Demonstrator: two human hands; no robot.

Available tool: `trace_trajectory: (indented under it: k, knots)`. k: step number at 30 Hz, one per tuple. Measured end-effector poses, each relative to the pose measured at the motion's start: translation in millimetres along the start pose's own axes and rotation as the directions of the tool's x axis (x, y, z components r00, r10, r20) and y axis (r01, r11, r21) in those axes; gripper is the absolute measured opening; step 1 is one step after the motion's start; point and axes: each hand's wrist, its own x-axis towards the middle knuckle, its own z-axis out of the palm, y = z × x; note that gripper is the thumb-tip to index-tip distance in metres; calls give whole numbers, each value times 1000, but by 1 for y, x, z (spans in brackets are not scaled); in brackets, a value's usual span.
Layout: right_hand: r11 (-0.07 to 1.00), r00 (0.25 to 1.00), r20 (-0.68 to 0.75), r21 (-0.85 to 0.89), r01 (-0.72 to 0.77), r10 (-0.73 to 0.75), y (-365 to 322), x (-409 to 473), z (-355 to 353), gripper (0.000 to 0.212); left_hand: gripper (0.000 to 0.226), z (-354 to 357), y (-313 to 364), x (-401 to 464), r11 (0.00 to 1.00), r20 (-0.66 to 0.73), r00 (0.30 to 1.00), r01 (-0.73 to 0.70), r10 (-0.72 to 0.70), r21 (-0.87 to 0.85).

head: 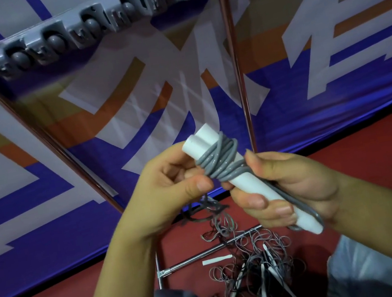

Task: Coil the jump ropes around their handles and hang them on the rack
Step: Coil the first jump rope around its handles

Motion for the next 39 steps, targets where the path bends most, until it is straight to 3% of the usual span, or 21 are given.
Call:
trace_trajectory:
  k: [4,9,11,13,14,16,17,18,22,25,27,31,35,39]
  knots:
    - [993,996,-8,84,-83,84,0,1,-7,38,73,5,-7,3,997,111,993,52,-45,-62]
    - [964,981,-39,198,-180,191,5,-1,-24,42,54,17,-17,8,985,173,984,-15,46,-175]
    - [965,984,-51,208,-158,172,10,5,-28,48,54,20,-21,8,983,55,998,-14,24,-183]
    - [984,976,-133,60,-166,173,9,8,-31,62,50,18,-25,4,993,-75,997,-16,7,-115]
    - [978,955,-247,-88,-189,163,6,8,-31,81,48,17,-25,3,996,-107,994,-16,6,-93]
    - [869,883,-467,-415,-269,50,-1,8,-30,117,47,17,-24,2,997,-152,988,-18,7,-72]
    - [789,842,-537,-537,-299,-46,-5,8,-30,121,47,17,-24,3,997,-183,983,-18,4,-76]
    - [717,803,-576,-624,-310,-154,-9,7,-29,114,50,18,-25,4,996,-220,975,-16,-4,-90]
    - [544,658,-558,-798,-258,-506,-23,0,-15,48,51,27,-30,8,994,-347,936,15,-52,-107]
    - [385,625,-454,-887,-253,-635,-15,-5,-10,27,31,35,-31,12,995,-446,891,50,-85,-89]
    - [353,595,-427,-903,-244,-681,-7,-8,-11,11,25,38,-27,16,993,-505,858,52,-97,-102]
    - [317,575,-380,-925,-211,-725,1,-10,-14,21,20,46,-21,21,991,-530,841,44,-106,-128]
    - [166,558,-293,-949,-268,-776,1,-10,-15,19,25,47,-16,20,978,-523,842,28,-133,-205]
    - [264,585,-350,-937,-231,-732,7,-8,-11,9,29,49,-14,19,973,-524,840,22,-142,-228]
